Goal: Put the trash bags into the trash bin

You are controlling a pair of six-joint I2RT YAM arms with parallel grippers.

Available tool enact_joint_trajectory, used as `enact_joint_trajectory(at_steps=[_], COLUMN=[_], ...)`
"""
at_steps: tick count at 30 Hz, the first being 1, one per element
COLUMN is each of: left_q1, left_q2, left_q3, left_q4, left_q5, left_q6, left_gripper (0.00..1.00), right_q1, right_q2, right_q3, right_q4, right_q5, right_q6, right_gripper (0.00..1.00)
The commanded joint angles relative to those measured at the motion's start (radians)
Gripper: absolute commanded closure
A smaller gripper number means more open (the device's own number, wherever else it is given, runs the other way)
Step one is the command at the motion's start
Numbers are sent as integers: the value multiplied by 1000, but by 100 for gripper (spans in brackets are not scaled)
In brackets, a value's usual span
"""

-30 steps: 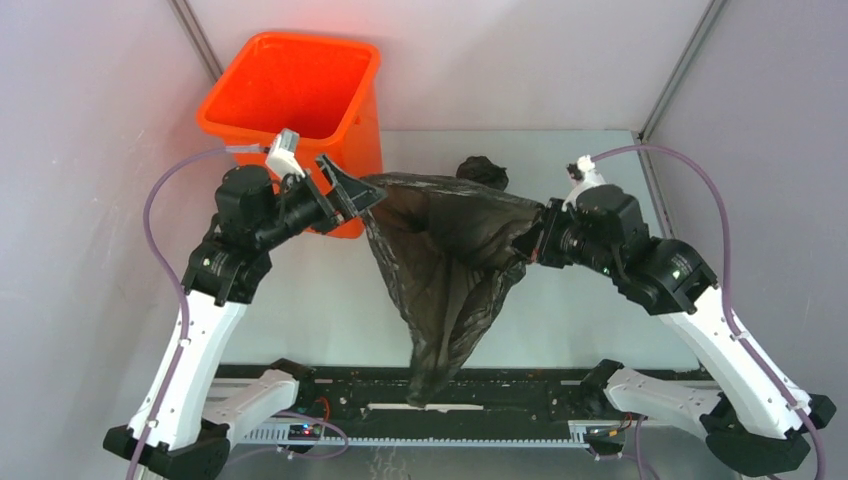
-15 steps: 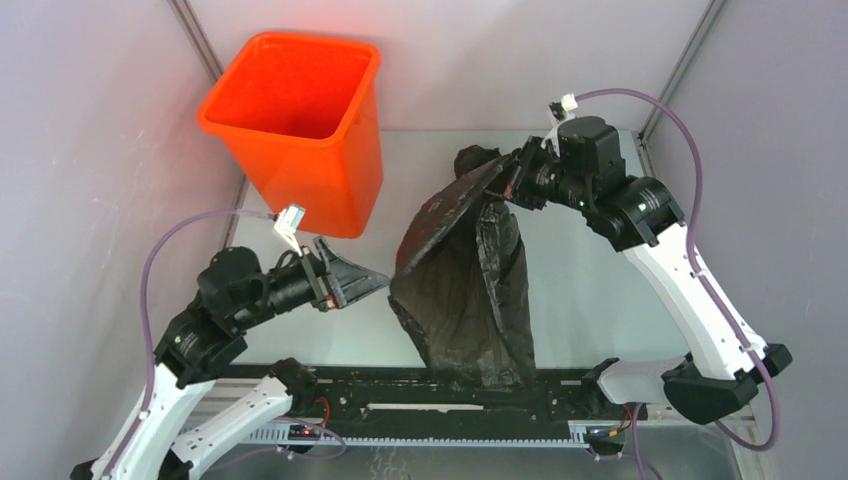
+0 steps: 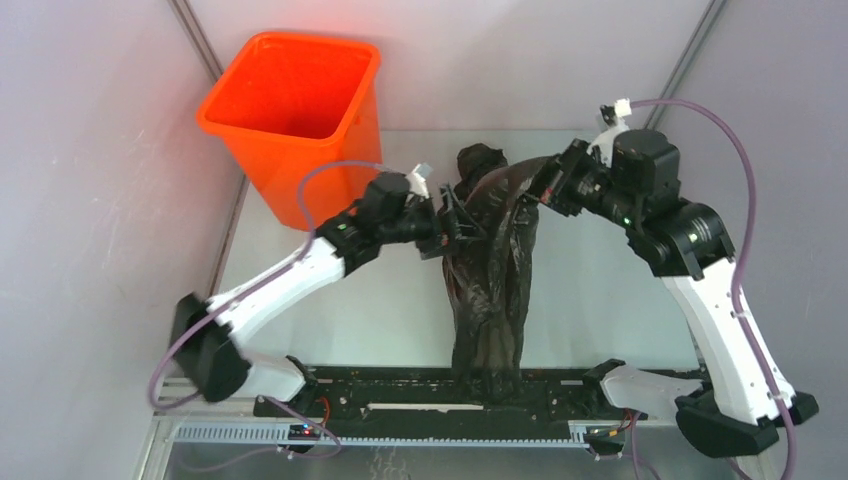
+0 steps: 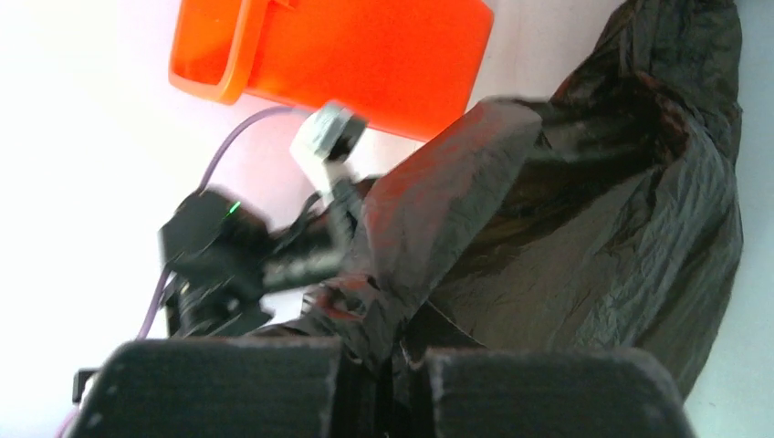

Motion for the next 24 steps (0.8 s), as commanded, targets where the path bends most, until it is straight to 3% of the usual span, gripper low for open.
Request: enact_joint_trajectory(at_steps=[1,9,10,13,16,18,24], left_q1=[-4,88,107,151,181,198,240], left_q2=[194,659,707,774,697,588,151], left_q3=[107,418,489,741,767,673,295], left_q4=[216,249,226,-42,-125,-159,-265], left_q5=[31,66,75,38,51,88,184], left_q6=[-86,-91,-63,90,204,276,463], left_gripper=[8,10,12,11,5,1,0], right_q1=[-18,-31,-33,-61,-139,-199,-319], right_q2=[-99,-215,-203,-168,-118,-81,6], right_q3=[-90,-315,-318,-317,-317,-317,-307], right_q4=[-26,-32,-34,-26,2,29,109], right_q5=[-23,-34,-37,-41,-95,-146,-250], right_q6=[-22,-45,-62,-115,-164,-171,-151], right_gripper=[100,100,100,100,100,100,100])
